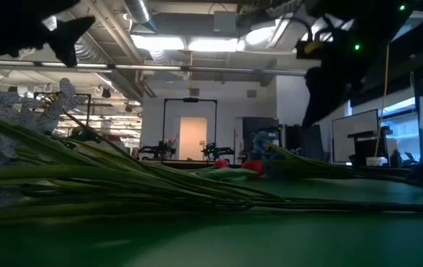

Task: Sort flowers into vase by color
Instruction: Put the top left yellow flower into the purple vase

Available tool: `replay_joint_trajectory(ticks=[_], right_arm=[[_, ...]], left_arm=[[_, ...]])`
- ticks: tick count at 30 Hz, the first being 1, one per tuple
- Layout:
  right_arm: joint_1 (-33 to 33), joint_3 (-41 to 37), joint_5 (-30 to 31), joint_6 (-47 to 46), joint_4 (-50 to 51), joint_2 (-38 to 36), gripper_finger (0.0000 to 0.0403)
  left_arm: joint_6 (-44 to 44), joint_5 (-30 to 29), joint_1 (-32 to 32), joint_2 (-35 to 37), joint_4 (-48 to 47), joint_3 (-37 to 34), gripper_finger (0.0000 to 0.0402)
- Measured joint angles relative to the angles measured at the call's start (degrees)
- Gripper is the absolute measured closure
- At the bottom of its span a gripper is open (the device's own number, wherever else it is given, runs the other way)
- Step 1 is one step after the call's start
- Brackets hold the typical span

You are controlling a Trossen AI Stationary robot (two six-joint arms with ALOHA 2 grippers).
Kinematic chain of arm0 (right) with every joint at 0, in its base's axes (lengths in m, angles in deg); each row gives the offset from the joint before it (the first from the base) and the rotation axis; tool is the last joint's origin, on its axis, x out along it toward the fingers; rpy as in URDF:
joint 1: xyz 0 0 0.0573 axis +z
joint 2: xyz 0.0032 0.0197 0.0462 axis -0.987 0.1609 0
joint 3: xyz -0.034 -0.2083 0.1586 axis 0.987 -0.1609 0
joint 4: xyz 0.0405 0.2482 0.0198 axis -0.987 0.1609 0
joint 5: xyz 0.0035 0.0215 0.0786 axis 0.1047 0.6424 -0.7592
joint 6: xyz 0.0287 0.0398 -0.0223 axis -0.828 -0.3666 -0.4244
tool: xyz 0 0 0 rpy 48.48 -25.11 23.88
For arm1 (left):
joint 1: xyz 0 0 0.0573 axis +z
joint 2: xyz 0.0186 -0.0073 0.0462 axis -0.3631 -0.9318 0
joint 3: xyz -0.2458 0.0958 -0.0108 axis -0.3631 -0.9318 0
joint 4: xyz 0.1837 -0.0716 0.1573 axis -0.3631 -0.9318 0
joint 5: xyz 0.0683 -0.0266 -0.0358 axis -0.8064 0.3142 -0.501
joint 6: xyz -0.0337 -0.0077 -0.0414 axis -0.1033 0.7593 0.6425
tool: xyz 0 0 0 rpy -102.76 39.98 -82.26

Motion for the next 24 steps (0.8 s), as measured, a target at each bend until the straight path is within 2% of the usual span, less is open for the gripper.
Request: replay_joint_trajectory(ticks=[4, 7, 10, 14, 17, 21, 24], right_arm=[[0.00, 0.00, 1.09, 6.54, -2.85, -1.39, 0.0092], [-0.04, 0.00, 1.26, 10.46, -4.10, -2.39, 0.0094], [-0.02, 0.22, 0.22, 12.36, -3.72, -4.55, 0.0095], [0.00, 3.95, -1.85, 14.42, 0.52, -8.30, 0.0095], [0.00, 7.39, -4.32, 14.46, 4.91, -10.82, 0.0095], [0.02, 9.76, -8.83, 14.48, 8.25, -13.57, 0.0095], [0.02, 10.03, -10.58, 14.52, 9.44, -14.90, 0.0095]], left_arm=[[-1.42, -4.55, 0.25, -7.29, 9.28, 0.02, 0.0211], [-0.93, -10.75, 1.29, -16.65, 16.52, 0.46, 0.0211], [0.38, -16.74, 3.17, -26.89, 18.77, 3.55, 0.0211], [7.65, -22.81, 6.50, -38.77, 11.60, 12.74, 0.0211], [11.04, -23.04, 7.41, -46.49, 1.61, 19.64, 0.0211], [13.50, -23.56, 7.41, -54.00, -3.35, 26.43, 0.0211], [17.86, -31.19, 8.51, -56.99, -10.84, 31.14, 0.0211]])
